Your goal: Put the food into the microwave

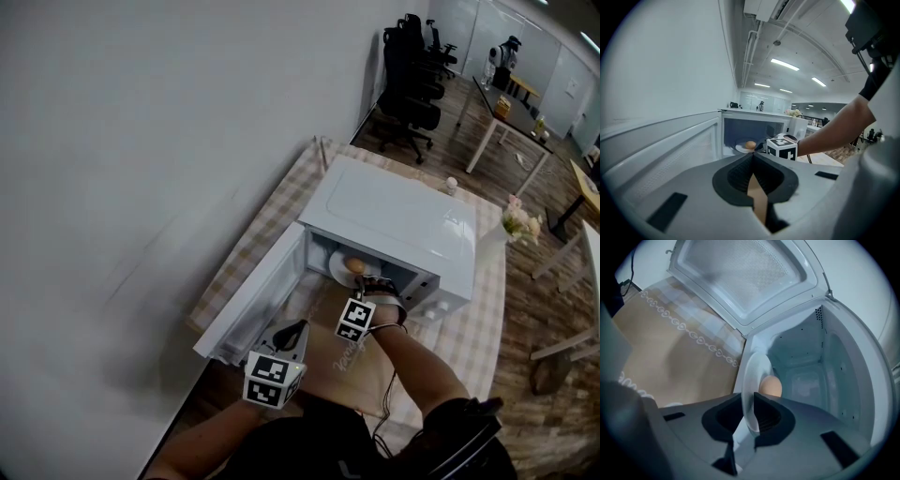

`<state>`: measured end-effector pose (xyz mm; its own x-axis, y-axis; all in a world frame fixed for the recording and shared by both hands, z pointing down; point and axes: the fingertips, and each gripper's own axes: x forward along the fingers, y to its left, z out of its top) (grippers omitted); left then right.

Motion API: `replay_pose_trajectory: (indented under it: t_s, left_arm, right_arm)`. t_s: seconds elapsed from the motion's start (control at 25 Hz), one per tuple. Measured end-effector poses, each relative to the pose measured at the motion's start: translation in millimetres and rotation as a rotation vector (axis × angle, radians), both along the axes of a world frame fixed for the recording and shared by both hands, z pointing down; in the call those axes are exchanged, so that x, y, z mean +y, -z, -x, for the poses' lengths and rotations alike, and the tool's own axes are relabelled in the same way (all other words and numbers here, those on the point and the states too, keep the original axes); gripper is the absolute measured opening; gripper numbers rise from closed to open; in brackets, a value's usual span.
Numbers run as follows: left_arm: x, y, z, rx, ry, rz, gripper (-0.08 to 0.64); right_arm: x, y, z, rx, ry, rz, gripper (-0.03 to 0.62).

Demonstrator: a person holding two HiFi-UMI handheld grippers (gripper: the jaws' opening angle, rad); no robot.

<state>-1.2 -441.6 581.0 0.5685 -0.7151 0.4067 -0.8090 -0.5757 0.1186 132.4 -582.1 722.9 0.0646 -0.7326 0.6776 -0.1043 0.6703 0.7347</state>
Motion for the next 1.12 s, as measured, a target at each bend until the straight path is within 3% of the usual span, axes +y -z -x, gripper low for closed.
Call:
replay_pose_trajectory:
  t_s: [0.24,0.6,0.76,1.12]
  left_arm:
    - [5,-1,-2,0.001,-0.005,0.007,0.008]
    - [11,-1,2,0.003,0.002,0.01,0.008]
    - [14,0,2,0.01,0.003,0.017,0.008]
    - [23,25,13,0.002,0.024,0.017,0.008]
  right_arm:
    - [5,-9,-6,0.009,-0.012,0.046,0.089]
    - [9,-7,-10,-0.033,-0.041,0.034,0.133]
    - [18,0,-2,-0.042,-0.011,0.025,0.149]
    - [32,2,23,-0.065,0.053,0.061,0.107]
